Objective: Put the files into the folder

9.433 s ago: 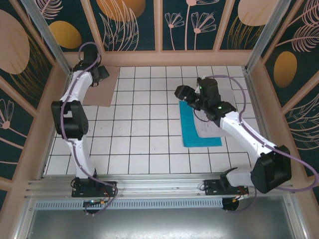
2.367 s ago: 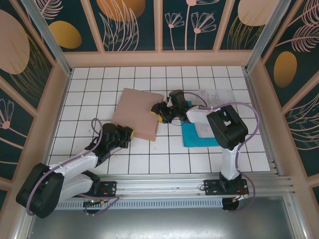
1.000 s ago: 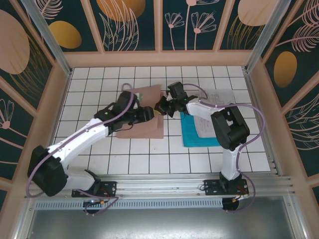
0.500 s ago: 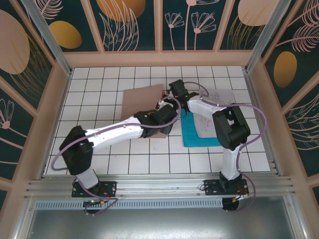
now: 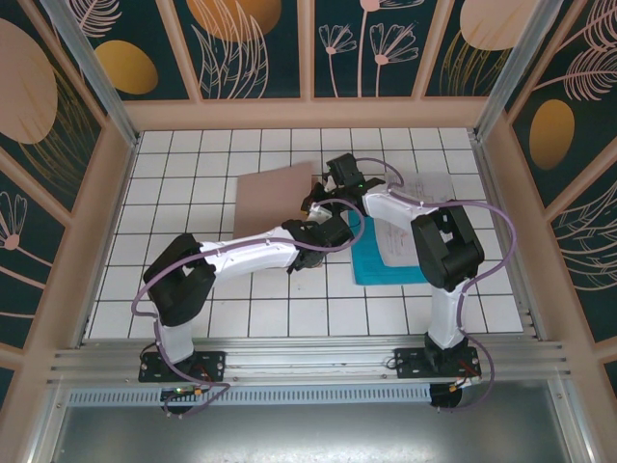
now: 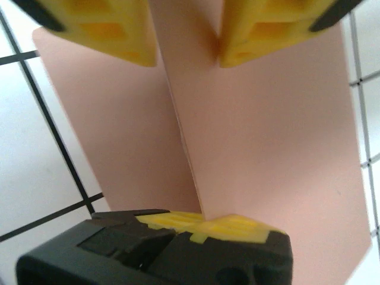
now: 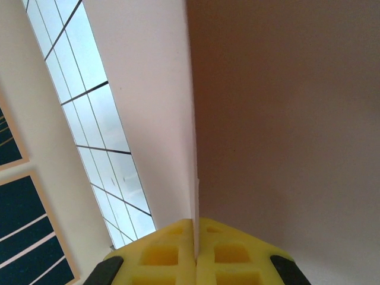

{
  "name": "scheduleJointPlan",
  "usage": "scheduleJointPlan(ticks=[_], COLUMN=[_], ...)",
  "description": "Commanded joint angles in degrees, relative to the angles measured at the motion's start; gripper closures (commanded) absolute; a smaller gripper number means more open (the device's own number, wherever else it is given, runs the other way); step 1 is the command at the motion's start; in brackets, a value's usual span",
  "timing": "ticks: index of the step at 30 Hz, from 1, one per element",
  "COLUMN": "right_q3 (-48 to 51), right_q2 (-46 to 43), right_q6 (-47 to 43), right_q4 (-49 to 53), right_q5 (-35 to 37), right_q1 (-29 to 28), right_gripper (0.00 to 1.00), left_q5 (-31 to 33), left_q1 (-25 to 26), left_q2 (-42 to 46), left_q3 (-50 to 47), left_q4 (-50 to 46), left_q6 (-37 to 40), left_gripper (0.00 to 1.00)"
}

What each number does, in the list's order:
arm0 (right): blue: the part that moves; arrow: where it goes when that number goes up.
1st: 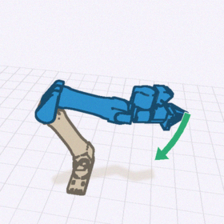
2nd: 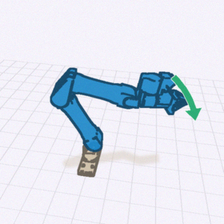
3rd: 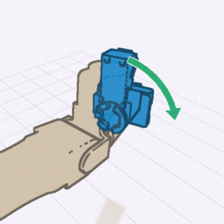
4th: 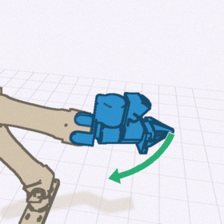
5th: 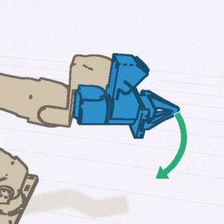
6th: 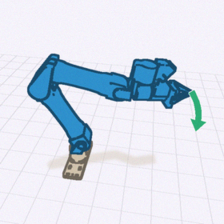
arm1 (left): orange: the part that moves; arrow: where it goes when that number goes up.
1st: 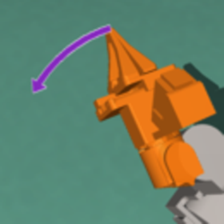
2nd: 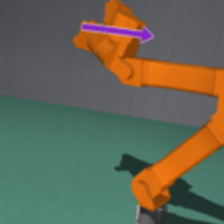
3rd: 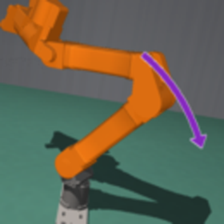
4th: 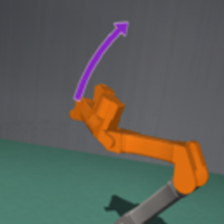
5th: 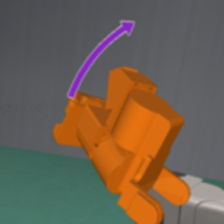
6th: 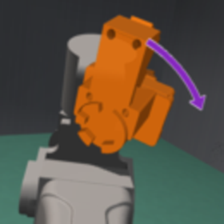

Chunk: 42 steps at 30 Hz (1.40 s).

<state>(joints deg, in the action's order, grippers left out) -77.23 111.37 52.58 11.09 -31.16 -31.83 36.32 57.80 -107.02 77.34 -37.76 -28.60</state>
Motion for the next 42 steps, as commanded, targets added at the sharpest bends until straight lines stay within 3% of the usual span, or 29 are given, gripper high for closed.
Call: scheduleJointPlan(ticks=[1,2,5,6,9,10,12,14,20,23,27,31,42], right_q3=[-1.33,-1.37,-1.64,-1.69,-1.46,-1.08,0.05,3.02,18.87,25.13,25.50,21.15,16.35], right_q2=[-0.10,-0.15,-0.29,-0.60,-3.70,-5.39,-8.92,-13.00,-26.63,-27.98,-21.32,-12.95,-1.13], right_q6=[-0.39,-0.39,-0.76,-1.11,-2.68,-2.98,-2.99,-1.99,3.12,6.47,8.41,7.93,4.93], right_q4=[2.00,2.00,1.28,0.67,-2.43,-3.50,-5.28,-8.25,-17.81,-20.99,-20.33,-18.83,-8.66], right_q5=[-1.62,-1.67,-2.45,-2.90,-2.51,-1.66,0.35,2.34,10.76,10.69,7.87,7.60,10.63], right_q1=[0.19,0.19,0.19,0.19,0.19,0.19,0.98,2.74,6.20,6.02,2.90,-1.37,-2.93], right_gripper=[1.00,1.00,1.00,0.93,0.50,0.41,0.31,0.28,0.27,0.34,0.60,0.74,0.75], left_q5=[1.45,1.56,1.64,1.58,0.38,-0.44,-1.60,-2.14,-3.25,-3.61,-3.44,-3.70,-0.44], left_q1=[-0.03,-0.02,-0.02,0.03,0.02,0.02,-0.02,0.03,0.03,0.03,0.03,0.02,-0.75], left_q2=[0.24,0.54,1.77,2.54,5.00,6.09,8.34,10.88,15.14,16.82,19.07,21.02,27.31], left_q3=[-0.61,-0.70,-1.31,-1.63,-3.08,-3.70,-4.90,-5.66,-6.30,-6.24,-6.57,-7.37,-10.37], left_q4=[0.12,0.04,-0.27,-0.09,0.70,1.31,2.15,2.41,1.42,0.69,-0.36,-0.74,-3.47], left_q6=[0.04,0.04,-0.29,-0.33,-0.36,-0.15,-0.27,-0.57,-2.29,-3.23,-4.78,-5.42,-11.39], left_gripper=[0.89,0.98,1.00,1.00,1.00,1.00,1.00,1.00,1.00,1.00,1.00,1.00,1.00])
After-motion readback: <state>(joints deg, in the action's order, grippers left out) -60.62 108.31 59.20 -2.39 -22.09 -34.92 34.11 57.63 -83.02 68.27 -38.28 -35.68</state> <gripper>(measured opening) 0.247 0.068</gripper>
